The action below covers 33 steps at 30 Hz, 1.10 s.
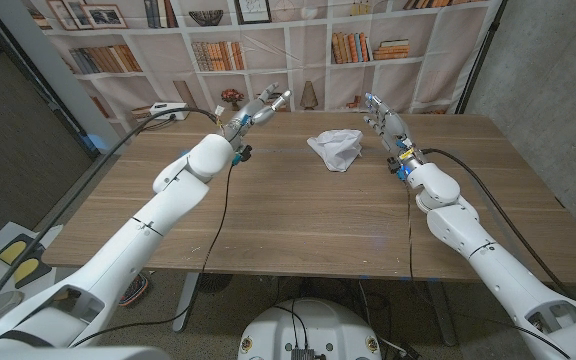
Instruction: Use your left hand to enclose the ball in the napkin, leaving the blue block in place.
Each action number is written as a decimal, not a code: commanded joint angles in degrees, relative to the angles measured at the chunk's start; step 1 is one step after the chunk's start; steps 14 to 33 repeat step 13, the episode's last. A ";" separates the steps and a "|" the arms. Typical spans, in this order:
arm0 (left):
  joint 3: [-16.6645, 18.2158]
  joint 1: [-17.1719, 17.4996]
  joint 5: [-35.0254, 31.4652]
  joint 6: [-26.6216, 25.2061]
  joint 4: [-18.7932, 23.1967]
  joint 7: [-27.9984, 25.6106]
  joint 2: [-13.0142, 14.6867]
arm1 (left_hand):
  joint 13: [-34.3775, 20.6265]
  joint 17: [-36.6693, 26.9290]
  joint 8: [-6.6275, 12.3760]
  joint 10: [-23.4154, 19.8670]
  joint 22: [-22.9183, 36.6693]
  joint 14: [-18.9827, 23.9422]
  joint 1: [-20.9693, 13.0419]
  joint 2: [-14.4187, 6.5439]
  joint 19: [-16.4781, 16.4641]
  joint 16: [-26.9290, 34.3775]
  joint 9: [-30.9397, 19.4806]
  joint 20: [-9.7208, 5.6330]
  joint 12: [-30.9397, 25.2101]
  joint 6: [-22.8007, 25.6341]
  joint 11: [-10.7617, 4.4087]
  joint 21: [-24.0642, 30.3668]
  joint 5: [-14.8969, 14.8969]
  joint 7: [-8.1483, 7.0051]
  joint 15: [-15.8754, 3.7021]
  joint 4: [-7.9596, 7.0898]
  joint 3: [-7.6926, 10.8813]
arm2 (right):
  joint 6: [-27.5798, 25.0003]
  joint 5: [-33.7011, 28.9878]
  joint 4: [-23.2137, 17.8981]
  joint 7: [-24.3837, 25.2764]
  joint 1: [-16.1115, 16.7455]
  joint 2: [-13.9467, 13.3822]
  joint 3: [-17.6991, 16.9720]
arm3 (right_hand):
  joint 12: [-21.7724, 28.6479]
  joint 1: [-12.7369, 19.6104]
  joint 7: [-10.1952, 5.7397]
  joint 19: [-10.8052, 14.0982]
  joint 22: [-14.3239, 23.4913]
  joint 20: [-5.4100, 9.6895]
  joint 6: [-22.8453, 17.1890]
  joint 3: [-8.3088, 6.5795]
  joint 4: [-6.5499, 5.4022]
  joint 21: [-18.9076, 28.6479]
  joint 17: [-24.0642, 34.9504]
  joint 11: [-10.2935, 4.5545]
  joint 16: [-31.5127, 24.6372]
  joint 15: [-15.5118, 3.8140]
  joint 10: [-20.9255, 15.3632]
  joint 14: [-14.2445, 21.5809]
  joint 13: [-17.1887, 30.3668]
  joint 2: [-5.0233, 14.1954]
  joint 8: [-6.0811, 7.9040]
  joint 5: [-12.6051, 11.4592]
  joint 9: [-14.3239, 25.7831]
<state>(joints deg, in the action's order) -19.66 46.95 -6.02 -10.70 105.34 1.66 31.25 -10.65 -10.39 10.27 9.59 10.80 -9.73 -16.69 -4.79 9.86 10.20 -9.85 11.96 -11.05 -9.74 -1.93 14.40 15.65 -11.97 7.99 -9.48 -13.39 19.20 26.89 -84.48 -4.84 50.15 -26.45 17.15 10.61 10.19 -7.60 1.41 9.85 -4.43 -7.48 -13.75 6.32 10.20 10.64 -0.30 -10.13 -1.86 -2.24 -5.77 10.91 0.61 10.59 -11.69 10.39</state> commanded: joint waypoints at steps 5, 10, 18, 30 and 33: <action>5.02 -0.23 16.62 12.80 -10.55 7.22 1.36 | 0.04 -0.10 0.58 0.79 0.33 -0.57 1.29 -0.22 6.37 0.51 -0.19 0.17 -0.49 -2.62 0.19 0.05 0.60 -0.41 0.22 -0.16 -0.73 | -7.58 -5.36 -9.20 14.31 4.65 -0.47 -1.31 | 0.77 -0.42 0.00 -2.63 0.17 0.72 -0.55 0.52 -0.06 -0.20 0.11 -0.14 -0.22 -0.52 -0.69 -1.53 -0.03 -0.01 0.38 -0.54 0.08; 4.40 -2.63 19.73 14.68 -16.81 9.54 0.04 | 0.05 -0.10 0.63 0.74 0.35 -0.61 1.64 -0.34 6.24 0.52 -0.18 0.18 -0.51 -2.32 0.36 0.05 0.70 -0.44 0.22 -0.20 -0.88 | -9.47 -7.62 -13.78 18.31 6.80 -0.56 -0.76 | 0.70 -0.34 0.09 -2.42 0.17 0.79 -0.92 0.49 -0.05 0.14 0.05 -0.06 -0.18 -1.46 -0.59 -2.08 -0.04 0.18 0.47 -0.62 0.07; 3.94 -4.49 22.12 16.13 -21.60 11.86 -1.15 | 0.06 -0.10 0.47 1.59 0.37 -1.03 2.19 -0.61 6.26 0.40 -0.18 0.20 -0.19 -2.45 0.97 -0.05 0.90 -0.54 0.60 -0.22 -1.12 | -9.43 -8.17 -14.59 19.30 6.93 -0.06 -0.20 | 0.67 -0.24 0.05 -2.00 0.17 0.83 -0.90 0.42 -0.03 0.38 0.01 -0.09 -0.27 -1.72 -0.51 -2.02 -0.05 0.37 0.44 -0.68 0.07; 3.94 -4.49 22.12 16.13 -21.60 11.86 -1.15 | 0.06 -0.10 0.47 1.59 0.37 -1.03 2.19 -0.61 6.26 0.40 -0.18 0.20 -0.19 -2.45 0.97 -0.05 0.90 -0.54 0.60 -0.22 -1.12 | -9.43 -8.17 -14.59 19.30 6.93 -0.06 -0.20 | 0.67 -0.24 0.05 -2.00 0.17 0.83 -0.90 0.42 -0.03 0.38 0.01 -0.09 -0.27 -1.72 -0.51 -2.02 -0.05 0.37 0.44 -0.68 0.07; 3.94 -4.49 22.12 16.13 -21.60 11.86 -1.15 | 0.06 -0.10 0.47 1.59 0.37 -1.03 2.19 -0.61 6.26 0.40 -0.18 0.20 -0.19 -2.45 0.97 -0.05 0.90 -0.54 0.60 -0.22 -1.12 | -9.43 -8.17 -14.59 19.30 6.93 -0.06 -0.20 | 0.67 -0.24 0.05 -2.00 0.17 0.83 -0.90 0.42 -0.03 0.38 0.01 -0.09 -0.27 -1.72 -0.51 -2.02 -0.05 0.37 0.44 -0.68 0.07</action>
